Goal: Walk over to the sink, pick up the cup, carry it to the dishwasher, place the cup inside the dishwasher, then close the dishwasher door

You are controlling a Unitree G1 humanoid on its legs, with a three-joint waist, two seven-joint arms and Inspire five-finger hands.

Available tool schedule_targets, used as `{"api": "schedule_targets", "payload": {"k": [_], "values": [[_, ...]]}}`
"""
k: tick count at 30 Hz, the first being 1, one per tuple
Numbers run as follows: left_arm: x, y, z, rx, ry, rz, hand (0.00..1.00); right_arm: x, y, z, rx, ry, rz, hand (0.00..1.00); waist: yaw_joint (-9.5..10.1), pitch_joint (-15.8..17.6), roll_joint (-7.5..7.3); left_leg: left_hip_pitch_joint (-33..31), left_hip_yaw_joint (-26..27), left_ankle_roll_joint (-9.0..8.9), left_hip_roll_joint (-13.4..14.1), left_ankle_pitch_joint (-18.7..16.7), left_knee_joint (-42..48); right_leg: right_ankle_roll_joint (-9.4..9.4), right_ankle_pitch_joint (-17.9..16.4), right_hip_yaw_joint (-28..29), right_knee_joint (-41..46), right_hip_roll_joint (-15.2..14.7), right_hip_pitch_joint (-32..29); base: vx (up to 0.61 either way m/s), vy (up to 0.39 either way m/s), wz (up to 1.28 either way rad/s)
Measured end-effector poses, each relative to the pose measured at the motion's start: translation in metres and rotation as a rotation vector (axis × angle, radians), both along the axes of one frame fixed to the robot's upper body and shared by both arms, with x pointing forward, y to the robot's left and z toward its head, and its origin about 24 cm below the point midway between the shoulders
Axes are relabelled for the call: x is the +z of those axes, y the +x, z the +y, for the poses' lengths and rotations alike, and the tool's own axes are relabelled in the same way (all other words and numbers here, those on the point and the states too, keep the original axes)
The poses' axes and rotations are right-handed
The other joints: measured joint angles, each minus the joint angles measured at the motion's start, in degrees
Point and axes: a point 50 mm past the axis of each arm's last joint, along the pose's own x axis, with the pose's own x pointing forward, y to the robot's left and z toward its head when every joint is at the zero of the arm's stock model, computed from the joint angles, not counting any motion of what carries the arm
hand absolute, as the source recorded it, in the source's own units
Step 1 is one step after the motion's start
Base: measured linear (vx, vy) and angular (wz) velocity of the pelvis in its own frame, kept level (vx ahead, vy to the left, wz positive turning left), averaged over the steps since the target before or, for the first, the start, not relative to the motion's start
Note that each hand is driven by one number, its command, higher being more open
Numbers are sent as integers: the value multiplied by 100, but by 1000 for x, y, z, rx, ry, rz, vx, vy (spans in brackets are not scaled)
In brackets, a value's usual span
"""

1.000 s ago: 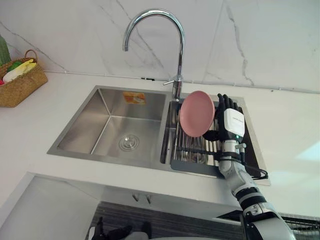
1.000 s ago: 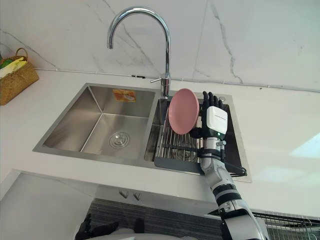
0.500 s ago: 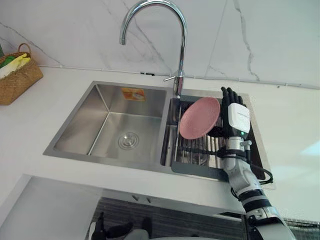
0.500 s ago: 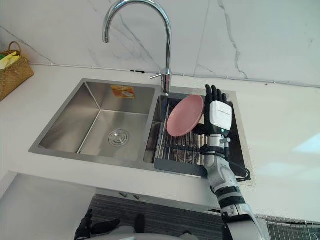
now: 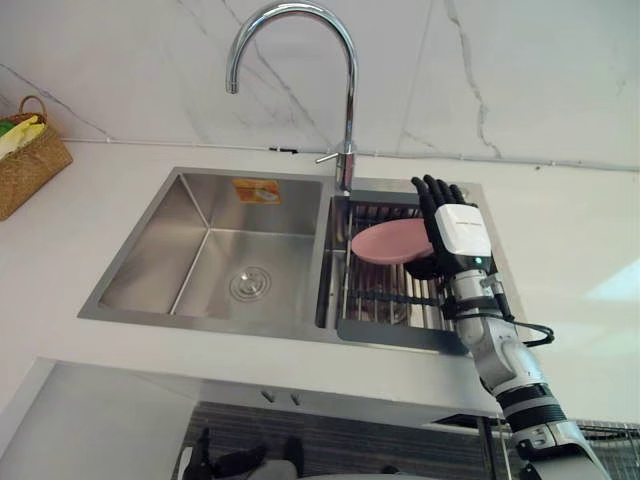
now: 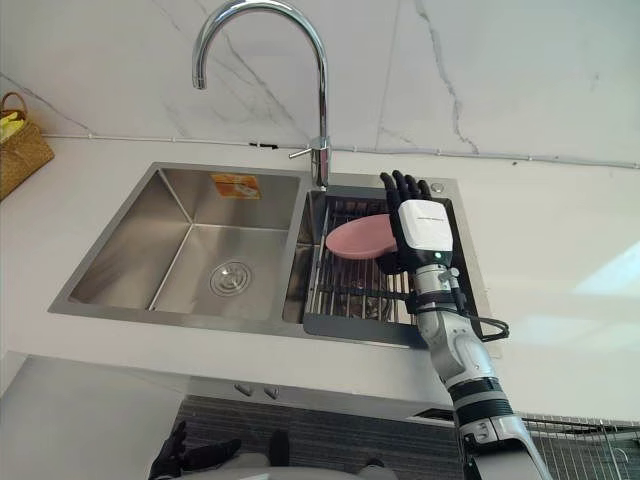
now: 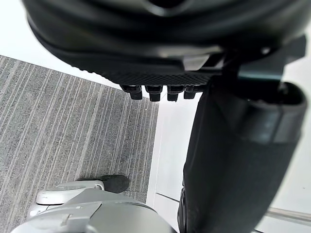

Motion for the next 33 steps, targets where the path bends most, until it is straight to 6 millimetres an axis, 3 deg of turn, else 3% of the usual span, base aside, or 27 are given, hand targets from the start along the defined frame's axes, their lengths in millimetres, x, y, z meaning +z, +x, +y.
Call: {"api": "schedule_targets", "payload": {"k": [13, 14, 23, 33], "values": [[-1, -2, 0, -11, 12, -21, 100, -20, 2, 17, 90, -131, 79, 100, 55, -44, -40, -17, -62, 9, -14, 18, -3, 1, 3, -59, -15, -2, 10, -11, -7, 2], [-1, -2, 0, -10, 13, -22, 100, -21, 3, 17, 88, -136, 84, 0, 55, -47, -44, -18, -65, 9, -14, 21, -3, 1, 3, -63, -18, -2, 10, 0, 0, 0], [-3, -2, 1, -6, 13, -22, 100, -25, 13, 4, -49, -300, 39, 0, 64, -55, -58, -71, -176, 15, -61, 49, -3, 16, 17, -175, -55, -21, 33, -5, -4, 6], [-3, -2, 0, -2, 18, -24, 100, -14, 14, -9, -148, -274, -74, 0, 12, -53, -60, -111, -165, 41, -96, 65, -4, 50, 72, -160, -80, -66, 3, -20, 2, 0]]}}
